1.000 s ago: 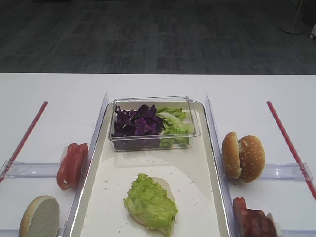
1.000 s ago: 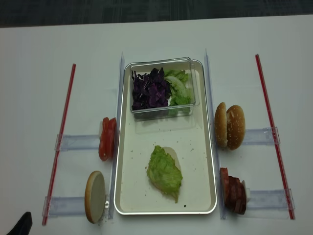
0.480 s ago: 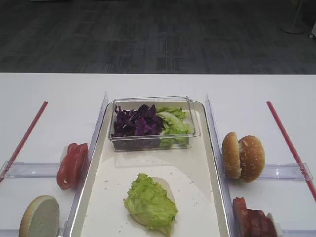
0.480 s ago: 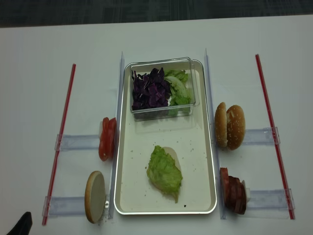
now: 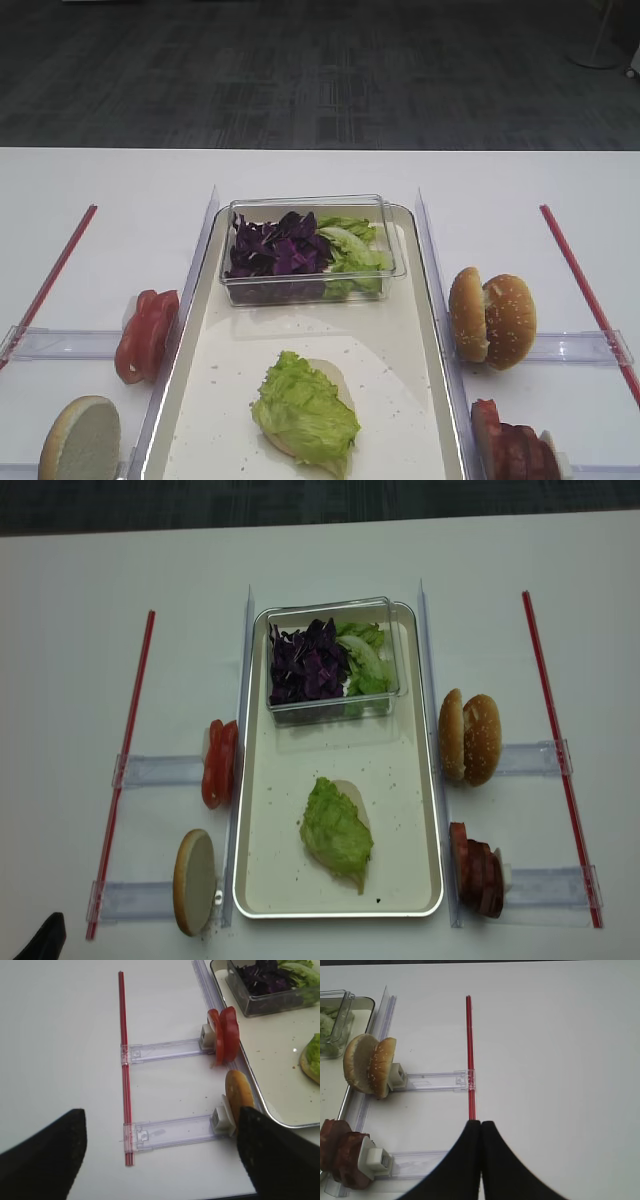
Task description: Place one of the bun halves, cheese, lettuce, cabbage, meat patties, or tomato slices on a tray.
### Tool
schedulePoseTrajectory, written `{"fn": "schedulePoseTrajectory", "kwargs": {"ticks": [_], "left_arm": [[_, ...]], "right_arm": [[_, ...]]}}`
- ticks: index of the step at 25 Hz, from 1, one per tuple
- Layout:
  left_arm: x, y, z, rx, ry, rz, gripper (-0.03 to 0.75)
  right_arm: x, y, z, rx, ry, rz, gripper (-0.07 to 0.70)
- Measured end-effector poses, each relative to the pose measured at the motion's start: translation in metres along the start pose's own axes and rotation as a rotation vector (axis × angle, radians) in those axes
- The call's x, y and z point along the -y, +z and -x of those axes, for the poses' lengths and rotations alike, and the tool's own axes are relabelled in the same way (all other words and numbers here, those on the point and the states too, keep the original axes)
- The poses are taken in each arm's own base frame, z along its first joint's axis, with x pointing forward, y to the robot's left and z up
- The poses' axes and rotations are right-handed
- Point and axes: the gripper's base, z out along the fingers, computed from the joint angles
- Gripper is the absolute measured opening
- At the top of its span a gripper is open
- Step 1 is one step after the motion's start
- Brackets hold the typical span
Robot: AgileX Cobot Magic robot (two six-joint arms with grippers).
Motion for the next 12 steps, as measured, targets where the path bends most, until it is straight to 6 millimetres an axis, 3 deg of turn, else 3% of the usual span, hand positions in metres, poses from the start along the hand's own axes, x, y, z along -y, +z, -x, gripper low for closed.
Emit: {"fn": "schedulePoseTrajectory", "kwargs": {"ticks": [12], "left_arm": [[0.0, 0.0, 0.0, 0.0, 0.0, 0.0, 0.564]], "right_arm": [[0.0, 0.0, 0.0, 0.0, 0.0, 0.0, 0.036]]}}
